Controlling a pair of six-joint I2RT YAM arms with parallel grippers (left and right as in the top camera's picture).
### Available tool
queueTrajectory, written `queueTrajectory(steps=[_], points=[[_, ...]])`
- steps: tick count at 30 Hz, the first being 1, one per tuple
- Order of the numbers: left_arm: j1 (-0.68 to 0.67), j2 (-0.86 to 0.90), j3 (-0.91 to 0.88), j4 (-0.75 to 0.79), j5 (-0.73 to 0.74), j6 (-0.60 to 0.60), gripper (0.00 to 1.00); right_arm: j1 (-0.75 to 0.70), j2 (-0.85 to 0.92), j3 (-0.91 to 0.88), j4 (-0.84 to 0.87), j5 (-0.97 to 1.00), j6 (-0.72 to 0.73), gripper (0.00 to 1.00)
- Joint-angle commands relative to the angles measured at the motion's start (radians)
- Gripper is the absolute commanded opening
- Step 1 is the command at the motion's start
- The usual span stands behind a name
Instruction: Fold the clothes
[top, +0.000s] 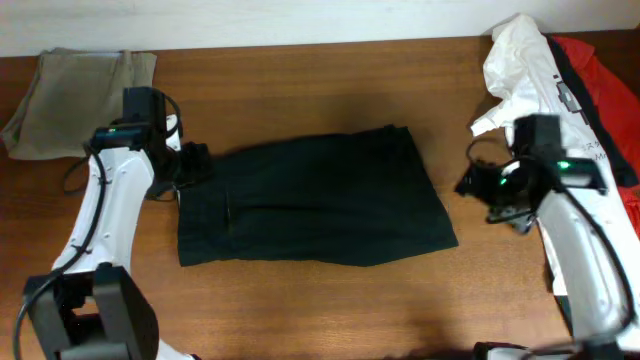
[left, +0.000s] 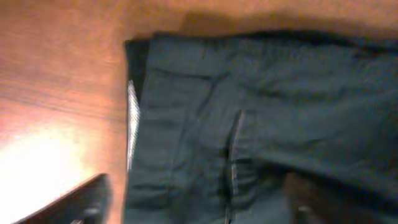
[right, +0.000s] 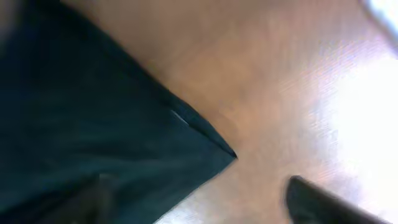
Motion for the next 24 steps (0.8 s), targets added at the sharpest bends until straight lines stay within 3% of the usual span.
queueTrajectory(steps=[1, 4, 6, 9, 14, 15, 16, 17, 20, 21, 24], points=[[0.087, 0.029, -0.01, -0.022, -0.04, 0.002, 0.99, -0.003, -0.042, 0.149, -0.026, 0.025, -0.056, 0.99], [0.261, 0.122, -0.01, -0.026, 0.223, 0.144, 0.99, -0.003, -0.04, 0.157, 0.022, 0.212, -0.056, 0.99], [0.309, 0.18, -0.011, -0.026, 0.371, 0.256, 0.99, -0.003, -0.04, 0.157, 0.077, 0.298, -0.056, 0.99], [0.308, 0.259, -0.018, -0.027, 0.404, 0.288, 0.99, -0.003, -0.04, 0.157, 0.121, 0.409, -0.056, 0.99], [0.252, 0.372, -0.024, -0.093, 0.468, 0.32, 0.95, -0.003, -0.04, 0.156, 0.11, 0.417, -0.056, 0.99], [0.231, 0.381, -0.024, -0.089, 0.466, 0.32, 0.67, -0.003, -0.04, 0.156, 0.11, 0.417, -0.056, 0.99], [0.207, 0.383, -0.024, -0.077, 0.466, 0.319, 0.31, -0.003, -0.04, 0.156, 0.11, 0.417, -0.056, 0.99], [0.187, 0.383, -0.024, -0.063, 0.467, 0.318, 0.01, -0.003, -0.04, 0.156, 0.11, 0.417, -0.056, 0.99], [0.184, 0.383, -0.019, -0.047, 0.458, 0.273, 0.01, -0.003, -0.04, 0.156, 0.11, 0.417, -0.056, 0.99], [0.207, 0.382, 0.024, -0.065, 0.393, 0.244, 0.01, -0.003, -0.04, 0.156, 0.11, 0.417, -0.056, 0.99], [0.248, 0.382, 0.319, -0.278, 0.189, 0.193, 0.01, -0.003, -0.04, 0.156, 0.11, 0.417, -0.056, 0.99]])
